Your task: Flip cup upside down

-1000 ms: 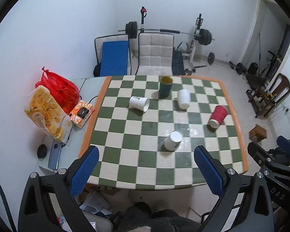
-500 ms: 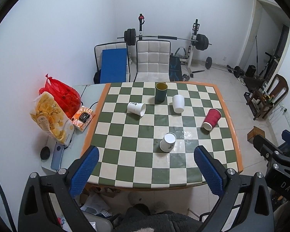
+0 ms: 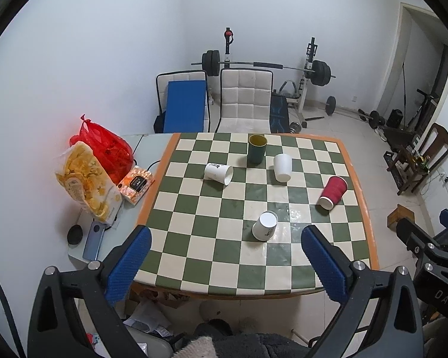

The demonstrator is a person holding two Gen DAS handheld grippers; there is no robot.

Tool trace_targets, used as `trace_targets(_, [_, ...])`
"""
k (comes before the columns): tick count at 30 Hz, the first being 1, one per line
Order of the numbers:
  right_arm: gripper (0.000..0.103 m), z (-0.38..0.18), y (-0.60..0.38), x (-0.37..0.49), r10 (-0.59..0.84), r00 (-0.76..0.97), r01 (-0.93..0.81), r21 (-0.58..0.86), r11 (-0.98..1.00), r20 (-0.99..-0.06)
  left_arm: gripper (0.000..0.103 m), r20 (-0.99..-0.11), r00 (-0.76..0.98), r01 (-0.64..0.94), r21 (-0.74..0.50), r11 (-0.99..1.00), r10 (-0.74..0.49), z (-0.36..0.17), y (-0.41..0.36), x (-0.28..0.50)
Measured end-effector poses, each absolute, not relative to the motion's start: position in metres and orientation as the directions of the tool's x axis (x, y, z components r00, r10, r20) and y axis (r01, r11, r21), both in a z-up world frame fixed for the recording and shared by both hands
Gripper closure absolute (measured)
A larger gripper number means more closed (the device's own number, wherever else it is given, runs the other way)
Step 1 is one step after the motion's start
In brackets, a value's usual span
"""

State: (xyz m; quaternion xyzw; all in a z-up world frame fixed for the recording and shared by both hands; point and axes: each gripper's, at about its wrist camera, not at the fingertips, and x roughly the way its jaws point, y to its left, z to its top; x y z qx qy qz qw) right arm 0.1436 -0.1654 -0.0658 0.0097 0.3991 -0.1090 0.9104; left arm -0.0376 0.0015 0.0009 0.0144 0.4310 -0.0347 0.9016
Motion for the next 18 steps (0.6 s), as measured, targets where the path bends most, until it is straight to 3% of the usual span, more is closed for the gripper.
trace_targets(18, [0.002, -0.0731, -0.1571, 0.1427, -0.168, 0.649, 0.184, -0.061, 0.981, -0.742, 0.0, -0.79, 0.611, 0.089, -0.003, 0.996, -0.057, -0.0026, 0.0037, -0.0433])
